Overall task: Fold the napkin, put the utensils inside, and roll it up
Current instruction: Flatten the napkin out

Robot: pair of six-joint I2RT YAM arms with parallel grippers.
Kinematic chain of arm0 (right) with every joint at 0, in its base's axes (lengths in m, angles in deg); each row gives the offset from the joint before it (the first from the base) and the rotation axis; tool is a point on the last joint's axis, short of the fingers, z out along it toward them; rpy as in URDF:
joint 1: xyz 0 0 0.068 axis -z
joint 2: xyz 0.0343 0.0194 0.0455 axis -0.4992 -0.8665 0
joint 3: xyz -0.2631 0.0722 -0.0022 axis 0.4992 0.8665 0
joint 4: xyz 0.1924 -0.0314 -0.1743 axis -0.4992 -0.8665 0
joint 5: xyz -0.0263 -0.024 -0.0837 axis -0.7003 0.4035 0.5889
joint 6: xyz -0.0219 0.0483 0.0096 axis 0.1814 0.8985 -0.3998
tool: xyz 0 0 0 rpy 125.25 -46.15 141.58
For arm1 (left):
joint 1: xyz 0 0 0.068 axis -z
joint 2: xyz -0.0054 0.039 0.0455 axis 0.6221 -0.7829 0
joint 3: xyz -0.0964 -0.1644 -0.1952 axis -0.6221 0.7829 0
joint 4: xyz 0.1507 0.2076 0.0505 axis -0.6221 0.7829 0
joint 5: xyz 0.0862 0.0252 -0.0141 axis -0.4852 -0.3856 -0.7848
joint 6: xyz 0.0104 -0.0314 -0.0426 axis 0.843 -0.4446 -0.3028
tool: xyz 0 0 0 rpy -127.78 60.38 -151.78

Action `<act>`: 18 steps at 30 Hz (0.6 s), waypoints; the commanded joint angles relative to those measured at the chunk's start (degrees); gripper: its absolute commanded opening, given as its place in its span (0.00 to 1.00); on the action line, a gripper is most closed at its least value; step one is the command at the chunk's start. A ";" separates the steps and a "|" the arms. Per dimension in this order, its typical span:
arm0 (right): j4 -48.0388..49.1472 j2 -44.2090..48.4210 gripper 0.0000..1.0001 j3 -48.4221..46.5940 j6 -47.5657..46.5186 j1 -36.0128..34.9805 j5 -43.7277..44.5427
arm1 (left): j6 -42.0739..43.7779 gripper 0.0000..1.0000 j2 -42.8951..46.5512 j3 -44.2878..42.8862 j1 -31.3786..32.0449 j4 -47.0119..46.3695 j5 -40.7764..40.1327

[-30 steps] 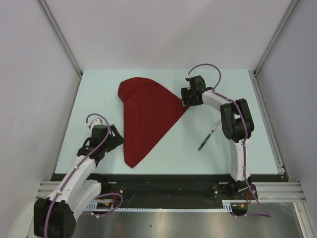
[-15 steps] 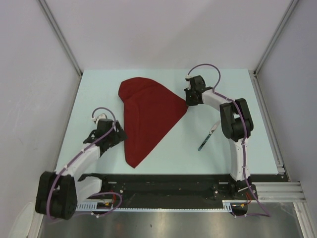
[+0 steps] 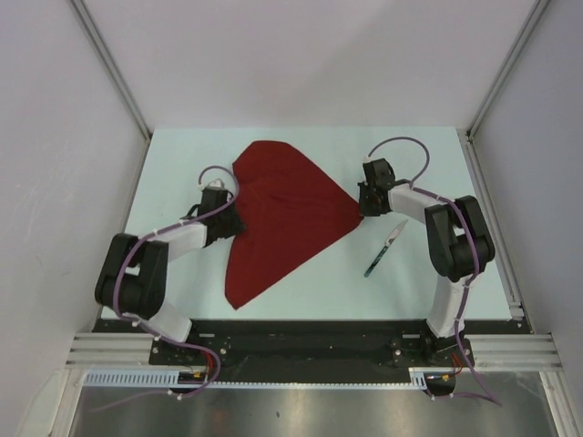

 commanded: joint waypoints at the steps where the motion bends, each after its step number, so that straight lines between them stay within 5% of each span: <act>1: -5.00 7.54 0.00 8.75 5.18 0.88 5.43 | 2.40 0.15 -6.52 -6.66 3.85 -6.13 5.19; 3: -5.52 12.11 0.00 12.87 6.75 1.14 6.22 | 3.01 0.00 -9.34 -10.79 5.43 -6.66 4.75; 8: -8.15 19.32 0.00 16.76 7.99 1.76 7.36 | 5.99 0.01 -17.26 -23.16 6.93 -4.20 4.14; 11: -9.04 21.61 0.00 17.38 8.08 1.85 7.71 | 7.84 0.44 -15.17 -25.65 7.37 0.71 -0.33; 12: -9.30 22.31 0.00 17.47 8.08 1.93 7.71 | 8.02 0.73 -13.85 -25.48 7.37 3.86 -4.35; 18: -9.31 24.07 0.00 18.08 8.08 1.94 6.58 | 5.66 0.87 3.78 -11.79 7.37 13.37 -17.74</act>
